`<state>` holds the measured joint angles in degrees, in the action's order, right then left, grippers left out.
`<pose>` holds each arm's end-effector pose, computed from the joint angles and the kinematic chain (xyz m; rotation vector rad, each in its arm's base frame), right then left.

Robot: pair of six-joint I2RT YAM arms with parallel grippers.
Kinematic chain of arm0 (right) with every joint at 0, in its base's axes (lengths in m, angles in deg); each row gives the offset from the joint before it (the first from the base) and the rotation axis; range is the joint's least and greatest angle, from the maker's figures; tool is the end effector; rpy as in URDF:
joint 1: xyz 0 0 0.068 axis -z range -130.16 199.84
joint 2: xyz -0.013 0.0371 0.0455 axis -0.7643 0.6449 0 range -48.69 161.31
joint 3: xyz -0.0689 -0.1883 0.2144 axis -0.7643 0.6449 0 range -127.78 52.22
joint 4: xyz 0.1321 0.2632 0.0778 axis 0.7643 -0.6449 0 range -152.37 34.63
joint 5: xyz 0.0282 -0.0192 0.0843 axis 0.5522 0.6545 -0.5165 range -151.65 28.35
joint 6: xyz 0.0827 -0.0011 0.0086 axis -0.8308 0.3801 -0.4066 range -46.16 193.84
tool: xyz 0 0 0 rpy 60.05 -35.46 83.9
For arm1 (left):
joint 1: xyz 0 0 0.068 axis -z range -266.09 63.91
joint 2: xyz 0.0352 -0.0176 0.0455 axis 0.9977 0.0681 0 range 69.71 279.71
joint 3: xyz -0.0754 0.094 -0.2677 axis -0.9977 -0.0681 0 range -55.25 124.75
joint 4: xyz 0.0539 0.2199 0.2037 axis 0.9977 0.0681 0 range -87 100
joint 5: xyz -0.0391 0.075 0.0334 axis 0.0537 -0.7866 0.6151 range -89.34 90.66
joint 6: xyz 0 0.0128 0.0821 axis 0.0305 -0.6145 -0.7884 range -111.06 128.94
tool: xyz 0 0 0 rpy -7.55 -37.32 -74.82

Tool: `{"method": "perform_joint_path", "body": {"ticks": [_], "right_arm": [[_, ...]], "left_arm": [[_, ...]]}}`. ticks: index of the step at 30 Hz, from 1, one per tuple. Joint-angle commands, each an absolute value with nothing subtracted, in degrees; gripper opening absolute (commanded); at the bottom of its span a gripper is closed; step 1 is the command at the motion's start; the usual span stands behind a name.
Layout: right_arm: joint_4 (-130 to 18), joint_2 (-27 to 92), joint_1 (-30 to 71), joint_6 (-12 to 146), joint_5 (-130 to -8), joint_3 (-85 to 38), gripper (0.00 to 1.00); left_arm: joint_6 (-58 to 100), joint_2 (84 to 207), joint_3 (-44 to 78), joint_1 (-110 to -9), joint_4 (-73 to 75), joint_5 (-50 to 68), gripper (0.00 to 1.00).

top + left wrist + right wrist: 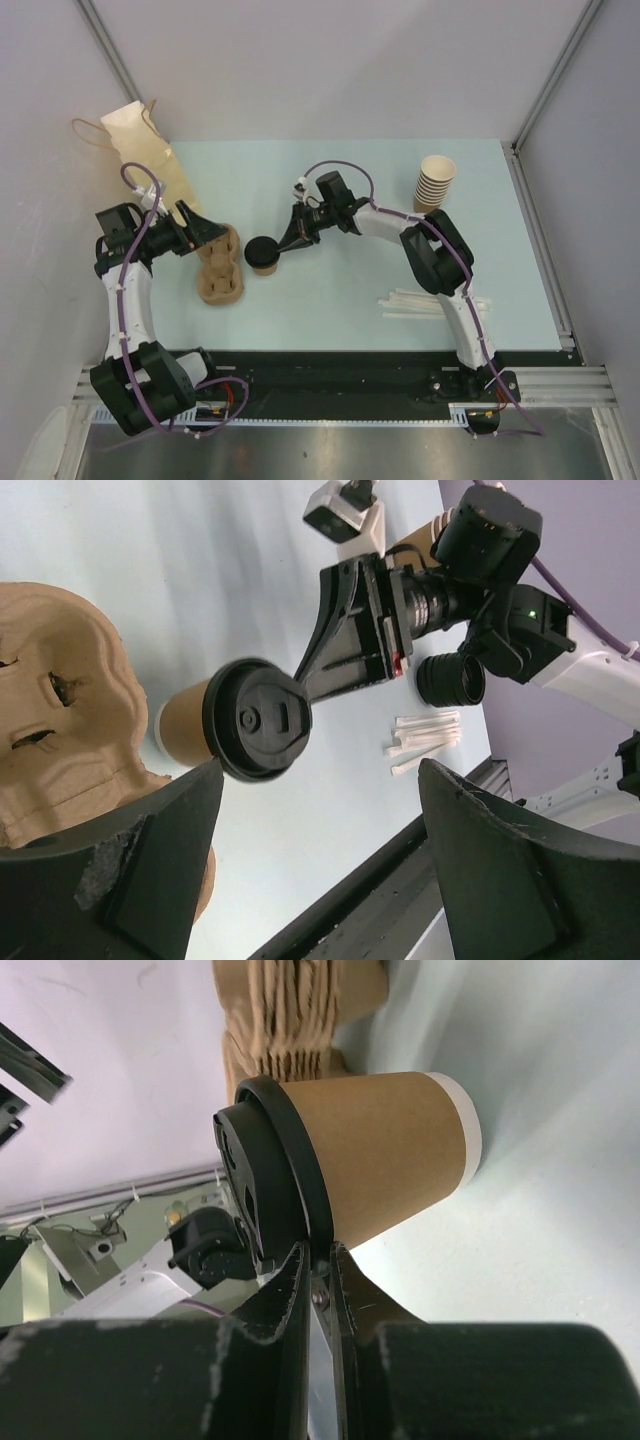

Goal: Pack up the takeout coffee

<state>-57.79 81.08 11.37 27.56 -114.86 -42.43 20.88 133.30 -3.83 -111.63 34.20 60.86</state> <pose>0.4085 0.3988 0.1432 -0.4428 2.5223 1.7457 0.2706 0.0594 0.2910 -0.1704 2.0698 -1.0572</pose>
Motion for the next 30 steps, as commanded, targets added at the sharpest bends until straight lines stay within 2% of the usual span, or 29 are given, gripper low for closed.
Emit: {"method": "perform_joint_path", "body": {"ticks": [1, 13, 19, 30], "right_arm": [[-57.13, 81.82, 14.06, 27.79, -112.28, -47.79, 0.0], [-57.4, 91.66, 15.83, 21.83, -107.62, -63.7, 0.0], [-52.13, 94.74, 16.62, 16.2, -105.59, -65.37, 0.0], [-52.56, 96.5, 16.62, 13.99, -103.05, -68.19, 0.0]], "left_arm": [[19.49, 132.03, -4.1, -112.37, 33.5, 62.09, 0.85], [18.7, 133.08, -3.57, -112.55, 34.72, 61.04, 0.85], [15.54, 132.29, -3.22, -113.6, 38.06, 61.21, 0.85], [13.95, 132.38, -5.85, -114.92, 38.42, 61.39, 0.84]]}}
